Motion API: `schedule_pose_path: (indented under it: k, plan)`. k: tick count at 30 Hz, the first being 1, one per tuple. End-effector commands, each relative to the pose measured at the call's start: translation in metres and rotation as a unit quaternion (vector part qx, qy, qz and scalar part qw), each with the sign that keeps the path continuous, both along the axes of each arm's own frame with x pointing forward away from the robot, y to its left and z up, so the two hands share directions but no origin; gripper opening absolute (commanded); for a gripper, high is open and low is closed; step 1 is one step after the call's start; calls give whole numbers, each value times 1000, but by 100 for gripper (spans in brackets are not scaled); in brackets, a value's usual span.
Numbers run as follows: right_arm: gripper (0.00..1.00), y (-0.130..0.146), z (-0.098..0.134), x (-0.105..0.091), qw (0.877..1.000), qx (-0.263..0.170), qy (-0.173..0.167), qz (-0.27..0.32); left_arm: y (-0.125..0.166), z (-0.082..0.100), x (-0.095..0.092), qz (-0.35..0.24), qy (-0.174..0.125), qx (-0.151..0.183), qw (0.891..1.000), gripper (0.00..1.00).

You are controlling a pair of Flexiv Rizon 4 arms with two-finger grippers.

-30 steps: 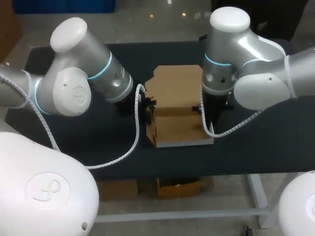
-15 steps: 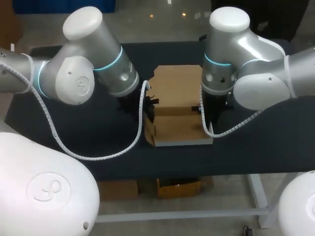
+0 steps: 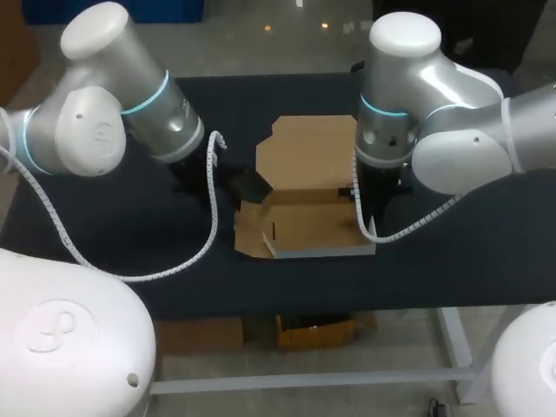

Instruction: Assemble the packaging by folding the flat box into shape, placing the metal phone stand inside, and closing the box properly

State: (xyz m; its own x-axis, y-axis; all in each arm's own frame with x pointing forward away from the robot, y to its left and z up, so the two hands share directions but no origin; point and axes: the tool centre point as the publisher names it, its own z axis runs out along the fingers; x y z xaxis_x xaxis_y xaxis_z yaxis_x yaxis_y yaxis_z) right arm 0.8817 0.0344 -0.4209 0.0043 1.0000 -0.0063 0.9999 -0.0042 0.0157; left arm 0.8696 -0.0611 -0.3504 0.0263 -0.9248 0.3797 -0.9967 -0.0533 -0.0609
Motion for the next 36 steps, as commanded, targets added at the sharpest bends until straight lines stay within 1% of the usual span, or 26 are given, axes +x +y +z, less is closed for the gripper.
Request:
schedule_pose_path:
  k: [1, 6, 7, 12, 18, 21, 24, 30, 36]
  plan:
    - [0, 0, 1, 0, 1000, 0, 0, 0, 10, -14, 0, -3, 1, -52, 999, 37]
    - [0, 0, 1, 0, 1000, 0, 0, 0, 15, -22, 3, -10, 2, -82, 997, 37]
    - [0, 0, 1, 0, 1000, 0, 0, 0, 15, -23, 3, -11, 1, -83, 997, 37]
    - [0, 0, 1, 0, 1000, 0, 0, 0, 13, -30, 3, -17, -7, -111, 994, 38]
    - [0, 0, 1, 0, 1000, 0, 0, 0, 13, -37, 4, -13, -5, -117, 993, 36]
    - [0, 0, 1, 0, 1000, 0, 0, 0, 13, -40, 5, -13, -3, -121, 993, 33]
    - [0, 0, 1, 0, 1000, 0, 0, 0, 12, -43, 5, -14, -1, -123, 992, 35]
    - [0, 0, 1, 0, 1000, 0, 0, 0, 5, -46, 3, -24, 3, -127, 992, 36]
    - [0, 0, 1, 0, 1000, 0, 0, 0, -8, -50, 1, -37, 13, -145, 989, 34]
